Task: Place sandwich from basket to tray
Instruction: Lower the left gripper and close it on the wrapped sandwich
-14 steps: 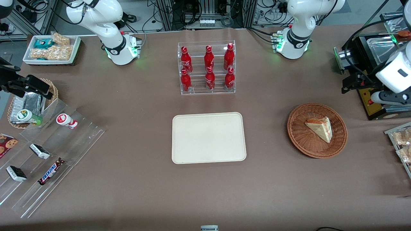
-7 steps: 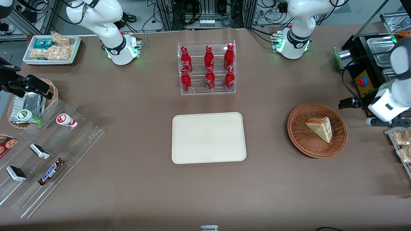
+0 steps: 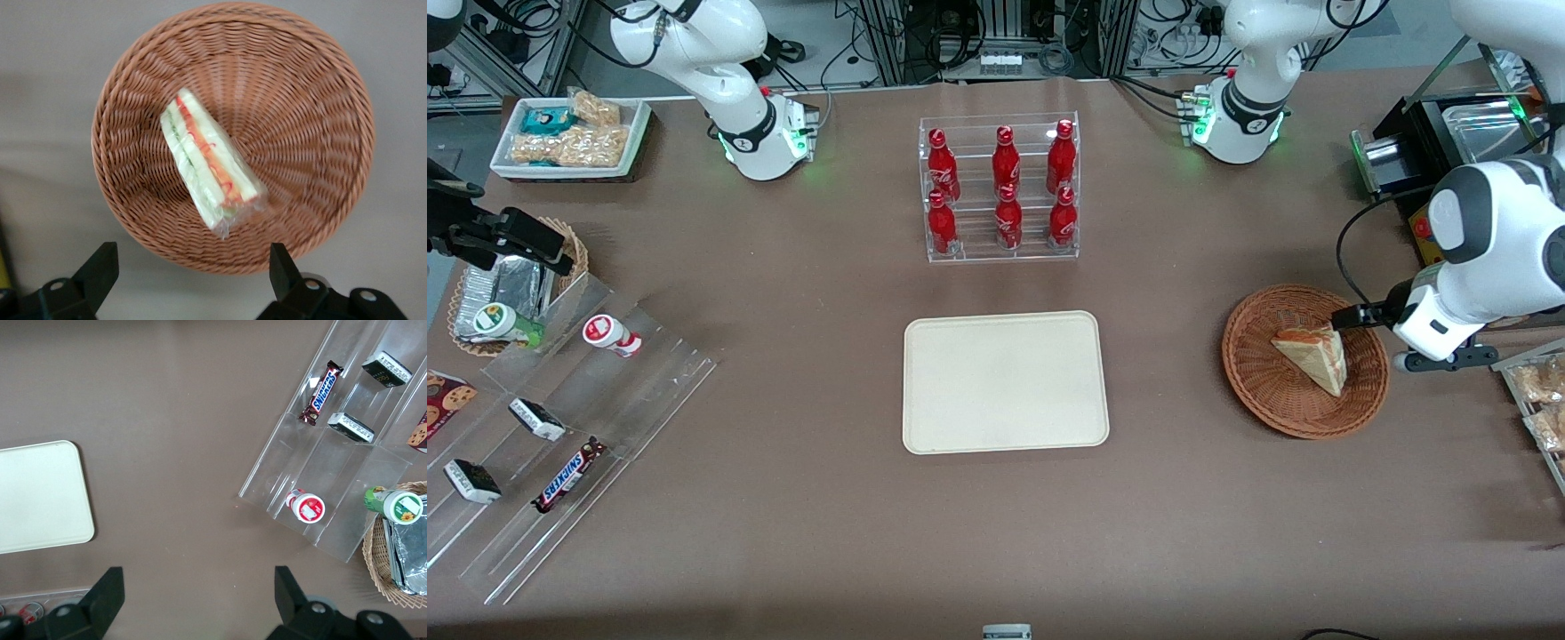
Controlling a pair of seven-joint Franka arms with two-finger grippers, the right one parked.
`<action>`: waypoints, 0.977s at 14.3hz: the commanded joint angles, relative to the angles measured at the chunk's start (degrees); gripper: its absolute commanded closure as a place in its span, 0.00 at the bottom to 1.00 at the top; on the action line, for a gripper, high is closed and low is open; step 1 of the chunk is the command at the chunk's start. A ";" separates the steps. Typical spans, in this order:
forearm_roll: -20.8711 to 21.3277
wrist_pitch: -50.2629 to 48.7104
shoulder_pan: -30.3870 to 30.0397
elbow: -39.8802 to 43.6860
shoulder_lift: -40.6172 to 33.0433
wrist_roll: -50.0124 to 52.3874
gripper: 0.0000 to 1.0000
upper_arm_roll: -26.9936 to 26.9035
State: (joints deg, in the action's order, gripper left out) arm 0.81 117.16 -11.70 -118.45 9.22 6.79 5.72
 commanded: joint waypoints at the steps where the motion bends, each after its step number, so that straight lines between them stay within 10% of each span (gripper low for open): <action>1: 0.86 2.81 0.19 -0.46 1.41 19.84 0.00 0.61; 12: 0.07 21.36 0.19 -9.52 5.01 46.02 0.01 0.78; 14: 0.24 21.45 0.28 -9.00 5.89 52.85 0.47 1.05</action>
State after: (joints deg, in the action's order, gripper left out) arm 0.83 137.71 -11.56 -127.98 14.36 53.71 6.31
